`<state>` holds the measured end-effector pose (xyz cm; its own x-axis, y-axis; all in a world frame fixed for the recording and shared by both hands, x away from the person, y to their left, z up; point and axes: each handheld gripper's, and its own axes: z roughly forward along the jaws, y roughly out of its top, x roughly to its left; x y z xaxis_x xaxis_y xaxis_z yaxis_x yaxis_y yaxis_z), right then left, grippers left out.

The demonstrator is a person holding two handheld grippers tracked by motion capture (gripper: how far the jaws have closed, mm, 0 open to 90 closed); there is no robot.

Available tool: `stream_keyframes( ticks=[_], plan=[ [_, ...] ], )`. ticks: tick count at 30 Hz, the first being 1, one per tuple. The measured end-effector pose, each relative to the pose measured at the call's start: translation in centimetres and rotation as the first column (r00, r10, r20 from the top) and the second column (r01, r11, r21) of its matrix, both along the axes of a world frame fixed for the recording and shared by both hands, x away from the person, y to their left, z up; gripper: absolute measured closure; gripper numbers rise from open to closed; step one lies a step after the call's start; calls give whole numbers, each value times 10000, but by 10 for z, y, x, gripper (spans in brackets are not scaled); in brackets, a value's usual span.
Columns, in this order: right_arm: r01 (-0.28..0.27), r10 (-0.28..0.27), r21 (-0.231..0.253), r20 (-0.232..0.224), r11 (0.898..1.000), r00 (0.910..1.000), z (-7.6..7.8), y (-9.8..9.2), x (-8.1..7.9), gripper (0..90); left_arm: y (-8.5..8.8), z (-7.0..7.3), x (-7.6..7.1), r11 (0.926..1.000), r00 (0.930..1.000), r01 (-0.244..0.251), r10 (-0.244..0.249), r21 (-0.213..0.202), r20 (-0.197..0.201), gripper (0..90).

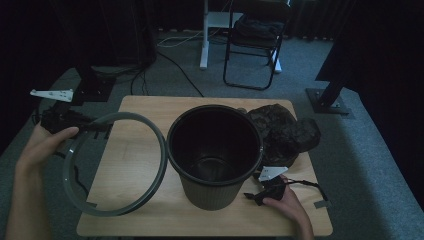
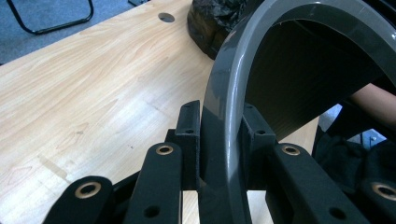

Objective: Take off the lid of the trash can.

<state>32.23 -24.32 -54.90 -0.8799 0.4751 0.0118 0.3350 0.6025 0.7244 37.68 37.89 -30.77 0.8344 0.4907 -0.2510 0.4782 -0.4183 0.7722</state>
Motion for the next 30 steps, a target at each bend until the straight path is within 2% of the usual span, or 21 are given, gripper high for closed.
stream_keyframes(
  ticks=[5, 12, 22, 30],
  plan=[
    [-7, 7, 3, 7, 10000, 10000, 0, 0, 0, 141, 4, -3, -3, 9999, 9999, -107, 107, 103, -23, 735],
    [7, -7, 4, -3, 10000, 10000, 0, 0, 0, 141, 4, -10, -2, 9976, 9994, -284, 297, 632, -194, 733],
    [-7, 7, 4, 1, 10000, 10000, 0, 0, 0, 141, 0, -23, 3, 9950, 9982, -358, 401, 931, -441, 733],
    [-5, 5, 5, 1, 10000, 10000, 0, 0, 0, 141, -2, -33, 5, 9956, 9976, -380, 427, 851, -548, 733]
  ],
)
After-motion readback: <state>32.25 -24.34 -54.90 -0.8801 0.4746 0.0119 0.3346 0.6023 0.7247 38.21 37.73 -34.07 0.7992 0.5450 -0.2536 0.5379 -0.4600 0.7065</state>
